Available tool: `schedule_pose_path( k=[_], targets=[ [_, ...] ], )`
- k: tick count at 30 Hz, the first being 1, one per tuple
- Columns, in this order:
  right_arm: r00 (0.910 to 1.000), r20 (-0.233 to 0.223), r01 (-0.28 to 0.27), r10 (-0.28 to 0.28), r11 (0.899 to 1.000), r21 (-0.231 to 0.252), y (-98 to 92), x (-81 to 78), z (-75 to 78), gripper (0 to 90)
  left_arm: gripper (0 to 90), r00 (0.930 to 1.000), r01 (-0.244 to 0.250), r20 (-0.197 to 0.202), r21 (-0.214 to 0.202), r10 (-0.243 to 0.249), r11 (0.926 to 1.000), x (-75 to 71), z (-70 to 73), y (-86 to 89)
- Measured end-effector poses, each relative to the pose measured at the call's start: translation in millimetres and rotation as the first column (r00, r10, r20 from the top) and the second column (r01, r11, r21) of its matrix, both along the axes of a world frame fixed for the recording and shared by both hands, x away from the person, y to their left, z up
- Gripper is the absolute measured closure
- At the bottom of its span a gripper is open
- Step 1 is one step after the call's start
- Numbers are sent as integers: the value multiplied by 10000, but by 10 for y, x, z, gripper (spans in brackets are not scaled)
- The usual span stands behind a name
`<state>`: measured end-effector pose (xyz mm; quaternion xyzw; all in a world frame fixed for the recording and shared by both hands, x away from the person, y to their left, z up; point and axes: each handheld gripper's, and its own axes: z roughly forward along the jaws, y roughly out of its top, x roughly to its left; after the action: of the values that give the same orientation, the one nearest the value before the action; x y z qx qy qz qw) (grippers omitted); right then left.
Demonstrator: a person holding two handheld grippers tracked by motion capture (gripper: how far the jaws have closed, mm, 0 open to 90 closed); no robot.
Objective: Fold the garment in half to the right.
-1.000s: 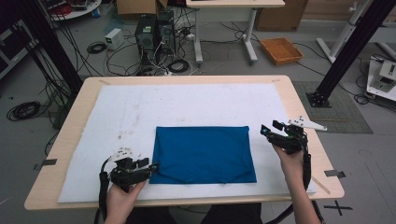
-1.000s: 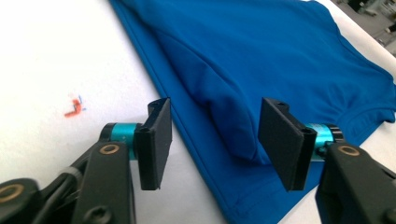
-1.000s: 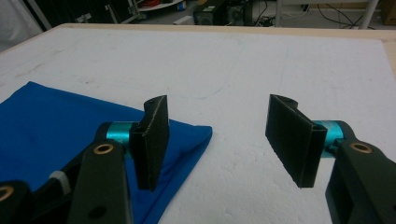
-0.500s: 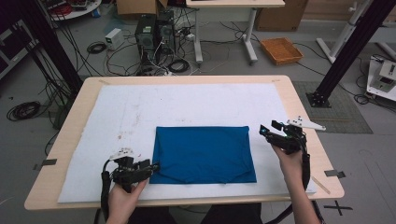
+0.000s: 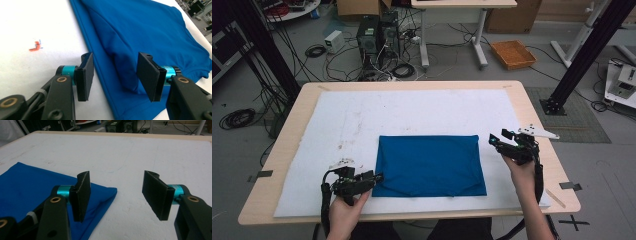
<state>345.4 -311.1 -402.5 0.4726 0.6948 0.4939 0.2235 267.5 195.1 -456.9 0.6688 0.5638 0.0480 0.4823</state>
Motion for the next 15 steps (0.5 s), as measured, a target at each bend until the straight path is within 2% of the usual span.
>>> schedule_pose_path(
  k=[3,6,9,15],
  targets=[
    [10000,-27,-87,87,10000,-27,18,2,3,399,470,10000,10,13,-26,-10,10000,-2,1,-12],
    [9999,-8,-127,127,9999,-84,25,-1,4,400,470,9999,-100,29,158,99,9998,-14,11,22],
    [9999,-13,-101,101,9999,-83,18,-2,6,399,470,9997,-253,26,135,252,9996,-27,8,68],
    [9999,-69,-123,122,9999,-108,34,13,-1,400,471,9993,-363,-37,2,363,9993,-14,1,24]
  ],
)
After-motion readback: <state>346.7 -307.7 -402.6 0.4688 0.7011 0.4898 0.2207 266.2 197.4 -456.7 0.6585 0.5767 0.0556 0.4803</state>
